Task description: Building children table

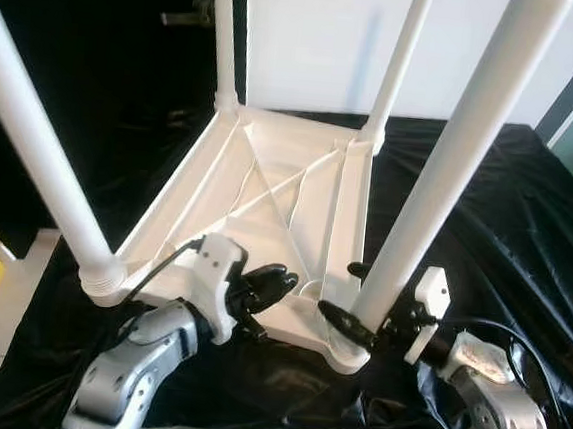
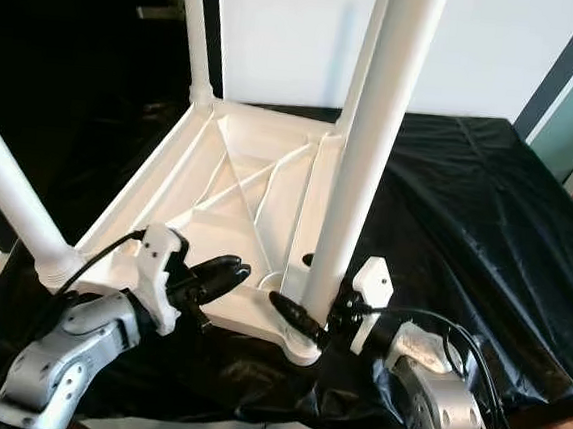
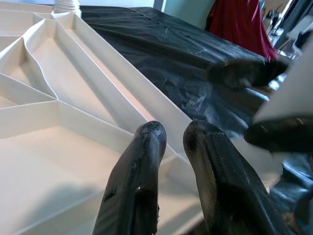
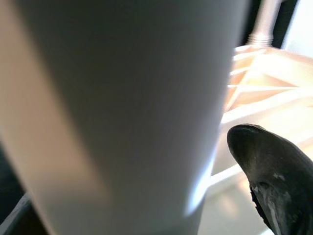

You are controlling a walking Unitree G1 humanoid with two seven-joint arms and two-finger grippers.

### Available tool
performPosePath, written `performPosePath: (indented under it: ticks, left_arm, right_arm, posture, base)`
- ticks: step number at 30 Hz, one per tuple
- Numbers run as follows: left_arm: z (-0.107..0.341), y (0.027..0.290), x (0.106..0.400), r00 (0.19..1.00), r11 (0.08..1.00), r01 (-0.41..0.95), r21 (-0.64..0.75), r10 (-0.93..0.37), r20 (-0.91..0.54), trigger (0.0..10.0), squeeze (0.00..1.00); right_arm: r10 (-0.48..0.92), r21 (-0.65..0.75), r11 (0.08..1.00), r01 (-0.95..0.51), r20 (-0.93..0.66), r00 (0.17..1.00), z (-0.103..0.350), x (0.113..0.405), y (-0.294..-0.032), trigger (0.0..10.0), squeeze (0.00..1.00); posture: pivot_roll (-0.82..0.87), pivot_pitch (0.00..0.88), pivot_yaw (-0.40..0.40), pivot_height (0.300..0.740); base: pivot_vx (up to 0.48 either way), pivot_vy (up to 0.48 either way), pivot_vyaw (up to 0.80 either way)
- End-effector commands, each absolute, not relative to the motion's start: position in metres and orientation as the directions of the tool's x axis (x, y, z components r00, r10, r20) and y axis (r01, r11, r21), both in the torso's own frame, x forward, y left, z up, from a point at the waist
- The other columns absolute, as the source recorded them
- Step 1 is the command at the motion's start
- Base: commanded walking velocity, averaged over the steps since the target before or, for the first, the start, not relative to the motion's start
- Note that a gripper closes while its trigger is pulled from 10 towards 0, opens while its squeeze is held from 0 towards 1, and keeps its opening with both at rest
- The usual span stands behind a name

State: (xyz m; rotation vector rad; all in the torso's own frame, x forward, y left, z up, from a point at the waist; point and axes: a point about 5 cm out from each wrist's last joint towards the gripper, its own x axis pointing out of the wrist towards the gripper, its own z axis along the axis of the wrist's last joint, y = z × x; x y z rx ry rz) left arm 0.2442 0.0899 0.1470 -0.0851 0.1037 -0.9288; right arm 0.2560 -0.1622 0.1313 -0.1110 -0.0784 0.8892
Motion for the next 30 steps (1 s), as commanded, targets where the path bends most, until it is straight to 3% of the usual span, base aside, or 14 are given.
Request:
performPosePath:
  ticks: [1,11,12,14,16,24,27,30]
  left_arm:
    - [0.145,0.087,0.247,0.601,0.604,0.79,-0.101,-0.797,-0.061,10.0,0.0]
    - [0.148,0.067,0.258,0.566,0.568,0.813,-0.126,-0.822,-0.053,10.0,0.0]
    - [0.149,0.062,0.258,0.551,0.552,0.823,-0.133,-0.833,-0.047,10.0,0.0]
    - [0.149,0.062,0.258,0.551,0.552,0.823,-0.133,-0.833,-0.047,10.0,0.0]
    - [0.144,0.056,0.26,0.532,0.539,0.827,-0.159,-0.842,-0.087,10.0,0.0]
    - [0.143,0.054,0.261,0.527,0.534,0.831,-0.155,-0.845,-0.088,10.0,0.0]
    - [0.141,0.05,0.257,0.5,0.502,0.864,-0.029,-0.864,-0.058,10.0,0.0]
    - [0.141,0.05,0.254,0.488,0.489,0.872,-0.001,-0.871,-0.06,10.0,0.0]
  right_arm:
    - [0.743,-0.136,0.661,-0.738,-0.015,0.669,0.124,0.26,-0.17,10.0,0.0]
    - [0.684,-0.192,0.71,-0.677,-0.04,0.728,0.123,0.278,-0.191,10.0,0.0]
    - [0.646,-0.199,0.742,-0.64,-0.044,0.762,0.124,0.279,-0.206,10.0,0.0]
    - [0.646,-0.199,0.742,-0.64,-0.044,0.762,0.124,0.279,-0.206,10.0,0.0]
    - [0.61,-0.204,0.77,-0.605,-0.045,0.791,0.124,0.275,-0.223,10.0,0.0]
    - [0.584,-0.206,0.789,-0.579,-0.042,0.811,0.123,0.275,-0.23,10.0,0.0]
    - [0.592,-0.178,0.791,-0.585,-0.021,0.806,0.115,0.268,-0.213,10.0,0.0]
    - [0.6,-0.17,0.786,-0.594,-0.019,0.8,0.114,0.268,-0.208,10.0,0.0]
  posture:
    - [0.03,0.036,-0.045,0.74]
    - [0.02,0.032,-0.048,0.74]
    - [0.01,0.032,-0.044,0.74]
    - [0.01,0.032,-0.044,0.74]
    - [0.01,0.029,-0.035,0.74]
    - [0.01,0.026,-0.031,0.74]
    - [-0.01,0.024,-0.012,0.74]
    - [-0.01,0.024,-0.012,0.74]
  base:
    - [0.0,0.0,0.0]
    - [0.0,0.0,0.0]
    - [0.0,0.0,0.0]
    - [0.0,0.0,0.0]
    - [0.0,0.0,0.0]
    - [0.0,0.0,0.0]
    - [0.0,0.0,0.0]
    - [0.0,0.0,0.0]
